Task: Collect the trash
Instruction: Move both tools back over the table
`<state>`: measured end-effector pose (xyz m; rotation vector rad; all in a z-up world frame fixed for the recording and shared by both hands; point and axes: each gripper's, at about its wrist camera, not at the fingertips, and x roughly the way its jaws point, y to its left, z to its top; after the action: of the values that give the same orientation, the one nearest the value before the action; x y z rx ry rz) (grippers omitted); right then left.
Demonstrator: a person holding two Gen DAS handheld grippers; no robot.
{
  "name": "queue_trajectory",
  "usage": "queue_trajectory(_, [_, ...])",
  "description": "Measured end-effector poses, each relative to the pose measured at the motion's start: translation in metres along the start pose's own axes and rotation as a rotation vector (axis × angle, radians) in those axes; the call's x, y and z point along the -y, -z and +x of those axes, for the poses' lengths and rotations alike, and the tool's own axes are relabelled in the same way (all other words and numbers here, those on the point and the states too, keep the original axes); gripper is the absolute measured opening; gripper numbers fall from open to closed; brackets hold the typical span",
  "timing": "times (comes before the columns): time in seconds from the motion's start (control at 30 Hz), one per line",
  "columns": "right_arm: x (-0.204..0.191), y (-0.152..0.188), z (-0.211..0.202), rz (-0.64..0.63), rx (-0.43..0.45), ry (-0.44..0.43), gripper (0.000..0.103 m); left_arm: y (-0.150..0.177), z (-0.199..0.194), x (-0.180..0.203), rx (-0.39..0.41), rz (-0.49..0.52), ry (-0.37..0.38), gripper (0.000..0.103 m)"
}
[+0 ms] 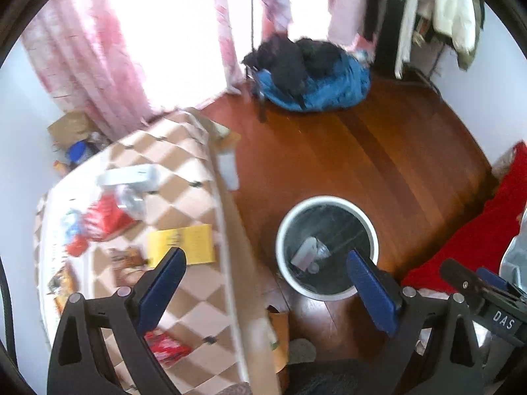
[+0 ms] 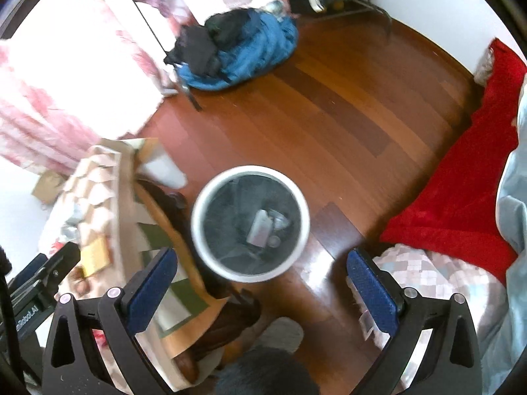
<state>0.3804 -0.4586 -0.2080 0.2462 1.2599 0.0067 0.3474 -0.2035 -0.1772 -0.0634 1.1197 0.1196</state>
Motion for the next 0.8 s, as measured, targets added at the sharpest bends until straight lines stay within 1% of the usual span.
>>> queue_trajectory(0.17, [-0.051, 0.019, -0.04, -0.074, 0.025, -0.072, 0.103, 0.016, -0.04, -0.064, 0.049, -0.081, -0.035, 0.1])
queue_trajectory(0.23, [-0.079, 0.033, -0.047, -0.115, 0.023, -0.098, 0.103, 0.03, -0.05, -0.093, 0.054, -0.112, -0.067, 0.1])
queue_trajectory(0.3, [-0.107, 0.048, -0.047, -0.161, 0.01, -0.116, 0.103, 0.05, -0.054, -0.13, 0.046, -0.151, -0.111, 0.1])
queue_trajectory(0.43, [-0.162, 0.091, -0.027, -0.235, -0.055, -0.156, 0.103, 0.102, -0.052, -0.192, -0.006, -0.216, -0.187, 0.1])
queue_trajectory(0.5, [-0.185, 0.113, -0.013, -0.262, -0.097, -0.172, 0.103, 0.134, -0.044, -0.225, -0.05, -0.254, -0.226, 0.1])
queue_trajectory(0.6, [-0.214, 0.149, 0.011, -0.291, -0.153, -0.231, 0.103, 0.185, -0.03, -0.277, -0.123, -0.344, -0.267, 0.1])
queue_trajectory(0.7, [-0.245, 0.177, 0.032, -0.335, -0.179, -0.26, 0.103, 0.221, -0.015, -0.305, -0.172, -0.409, -0.296, 0.1])
queue_trajectory(0.73, [-0.256, 0.185, 0.041, -0.354, -0.187, -0.254, 0.101, 0.234, -0.008, -0.317, -0.194, -0.431, -0.304, 0.1])
queue_trajectory(0.8, [-0.272, 0.198, 0.056, -0.376, -0.211, -0.255, 0.093, 0.249, -0.001, -0.328, -0.218, -0.456, -0.292, 0.1])
